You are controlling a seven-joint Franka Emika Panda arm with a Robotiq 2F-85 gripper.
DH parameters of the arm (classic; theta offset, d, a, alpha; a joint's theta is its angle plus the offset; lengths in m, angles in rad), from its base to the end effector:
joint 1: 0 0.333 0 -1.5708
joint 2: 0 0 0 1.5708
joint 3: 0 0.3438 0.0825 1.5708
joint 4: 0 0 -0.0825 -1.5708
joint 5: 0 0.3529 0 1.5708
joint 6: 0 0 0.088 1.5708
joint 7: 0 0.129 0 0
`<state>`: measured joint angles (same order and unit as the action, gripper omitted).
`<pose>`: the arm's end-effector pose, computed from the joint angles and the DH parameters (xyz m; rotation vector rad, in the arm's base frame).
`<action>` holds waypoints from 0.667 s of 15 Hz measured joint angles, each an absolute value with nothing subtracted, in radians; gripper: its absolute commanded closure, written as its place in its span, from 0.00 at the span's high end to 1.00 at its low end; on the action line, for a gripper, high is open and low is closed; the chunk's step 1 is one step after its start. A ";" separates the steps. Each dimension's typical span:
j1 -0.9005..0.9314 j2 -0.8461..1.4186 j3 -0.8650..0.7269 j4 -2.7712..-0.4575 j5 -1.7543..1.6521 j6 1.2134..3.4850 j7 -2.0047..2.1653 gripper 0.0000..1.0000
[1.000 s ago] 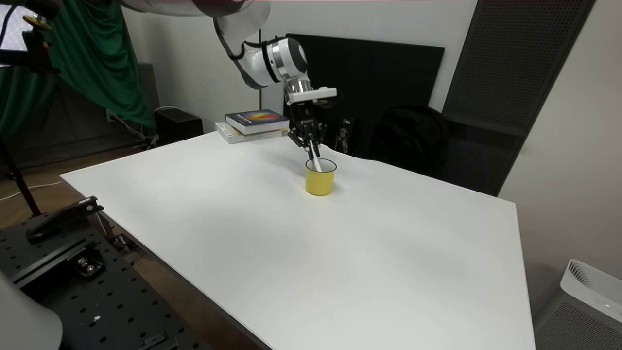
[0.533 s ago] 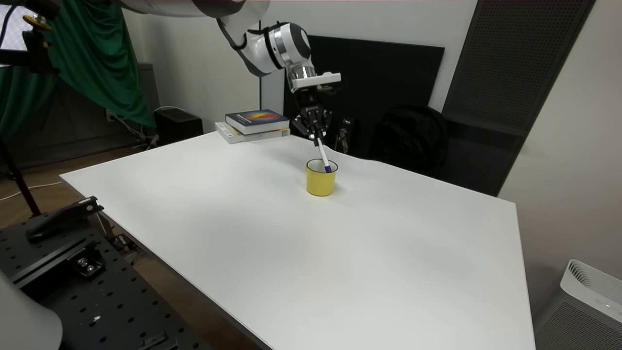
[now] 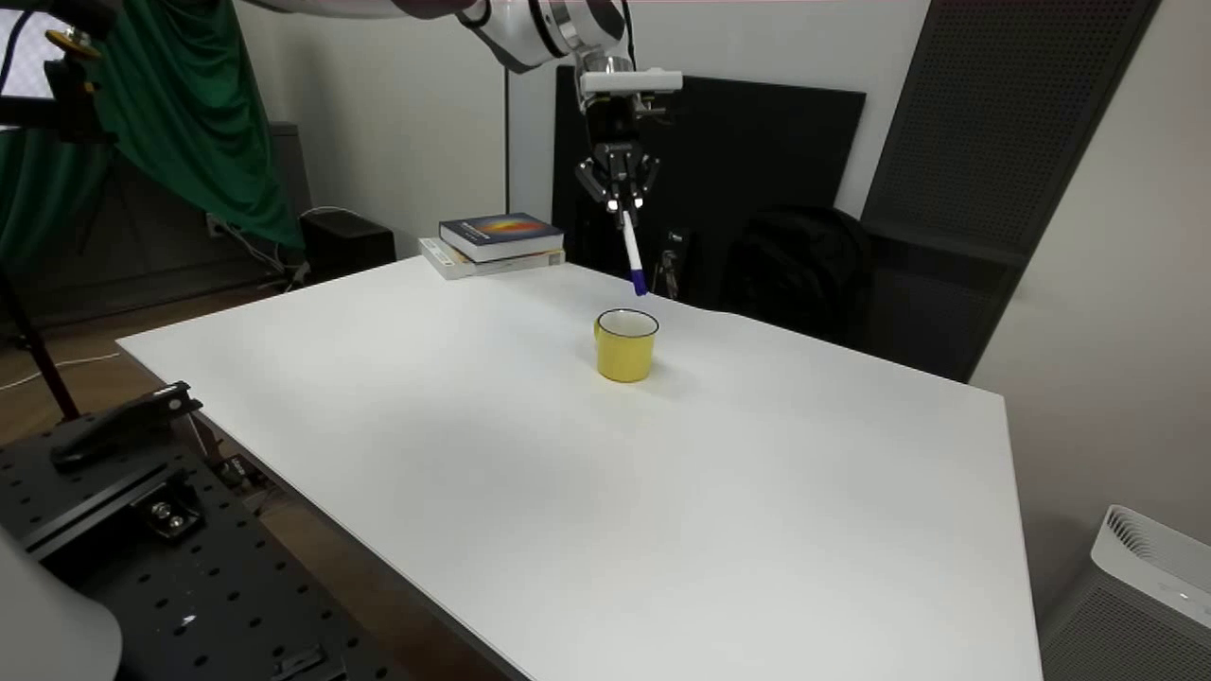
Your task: Remove the blue marker from the yellow mug
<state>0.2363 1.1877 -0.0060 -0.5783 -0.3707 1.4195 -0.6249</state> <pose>0.7441 0.1245 0.2559 2.5226 1.1666 -0.5817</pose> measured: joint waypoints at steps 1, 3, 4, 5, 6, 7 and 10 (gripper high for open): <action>0.225 1.181 0.000 -0.569 -0.347 1.388 -0.640 0.04; 0.197 1.170 0.020 -0.562 -0.292 1.327 -0.672 0.04; 0.184 1.170 0.031 -0.562 -0.266 1.302 -0.684 0.04; 0.171 1.172 0.042 -0.562 -0.240 1.276 -0.696 0.04; 0.159 1.174 0.053 -0.562 -0.213 1.252 -0.706 0.04; 0.147 1.178 0.064 -0.563 -0.187 1.231 -0.713 0.04; 0.122 1.193 0.095 -0.565 -0.115 1.185 -0.724 0.04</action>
<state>0.1217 1.1928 0.0952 -0.5655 -0.1154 1.1852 -0.7240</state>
